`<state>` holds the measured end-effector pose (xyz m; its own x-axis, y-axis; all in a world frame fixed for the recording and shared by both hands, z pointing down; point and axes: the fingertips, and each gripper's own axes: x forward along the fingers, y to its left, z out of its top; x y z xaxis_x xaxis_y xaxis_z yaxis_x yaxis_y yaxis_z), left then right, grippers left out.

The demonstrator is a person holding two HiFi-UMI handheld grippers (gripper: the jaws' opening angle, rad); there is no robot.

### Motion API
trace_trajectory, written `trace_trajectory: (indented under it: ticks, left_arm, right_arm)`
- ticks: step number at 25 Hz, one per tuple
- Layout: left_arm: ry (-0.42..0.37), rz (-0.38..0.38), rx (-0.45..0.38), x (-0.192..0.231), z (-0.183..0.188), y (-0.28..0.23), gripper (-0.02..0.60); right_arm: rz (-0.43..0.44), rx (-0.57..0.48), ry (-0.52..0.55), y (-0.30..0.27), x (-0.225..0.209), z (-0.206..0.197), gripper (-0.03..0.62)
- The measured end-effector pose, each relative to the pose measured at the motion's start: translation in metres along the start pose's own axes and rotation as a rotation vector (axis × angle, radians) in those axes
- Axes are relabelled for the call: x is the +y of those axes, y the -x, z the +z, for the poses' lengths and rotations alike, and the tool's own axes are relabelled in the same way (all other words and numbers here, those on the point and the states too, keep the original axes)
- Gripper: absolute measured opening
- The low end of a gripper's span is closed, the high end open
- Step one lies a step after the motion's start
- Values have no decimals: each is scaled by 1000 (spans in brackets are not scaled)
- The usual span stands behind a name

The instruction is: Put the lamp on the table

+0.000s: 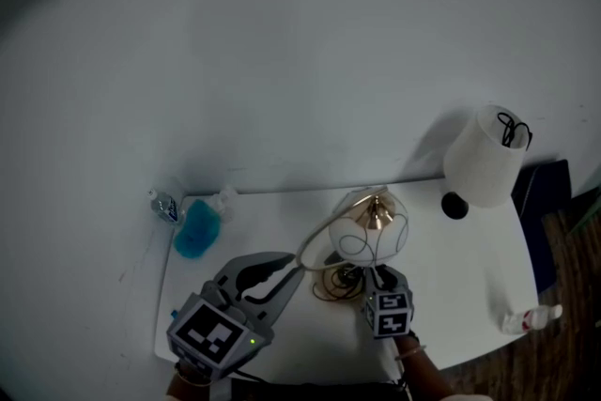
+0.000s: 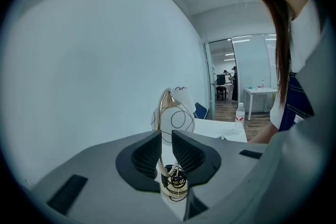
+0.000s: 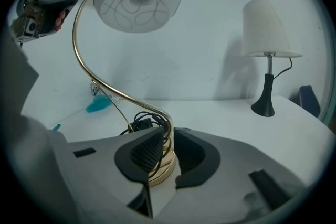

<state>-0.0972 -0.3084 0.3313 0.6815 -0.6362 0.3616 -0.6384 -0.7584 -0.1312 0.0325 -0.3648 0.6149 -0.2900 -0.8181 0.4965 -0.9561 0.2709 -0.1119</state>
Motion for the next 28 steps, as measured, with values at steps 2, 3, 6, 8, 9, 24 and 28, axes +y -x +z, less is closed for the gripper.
trace_trajectory:
  ticks: [2, 3, 6, 8, 9, 24, 28]
  left_arm:
    - [5, 1, -3, -2, -1, 4, 63]
    - [7, 1, -4, -3, -1, 5, 63]
    - [14, 3, -7, -7, -1, 11, 63]
    - [16, 6, -10, -9, -1, 14, 60]
    - [15, 8, -12, -10, -1, 16, 60]
    - [50, 41, -43, -39, -6, 47, 16]
    - [55, 56, -38, -48, -9, 54, 15]
  right_arm:
    - [1, -4, -1, 4, 2, 0, 69]
    - [0, -5, -1, 5, 2, 0, 59]
    - [-2, -3, 6, 11, 3, 0, 57]
    - [-2, -4, 11, 16, 4, 1, 57]
    - [0, -3, 12, 19, 5, 2, 57]
    - [8, -25, 68, 59, 17, -4, 29]
    - [11, -28, 80, 70, 19, -6, 28]
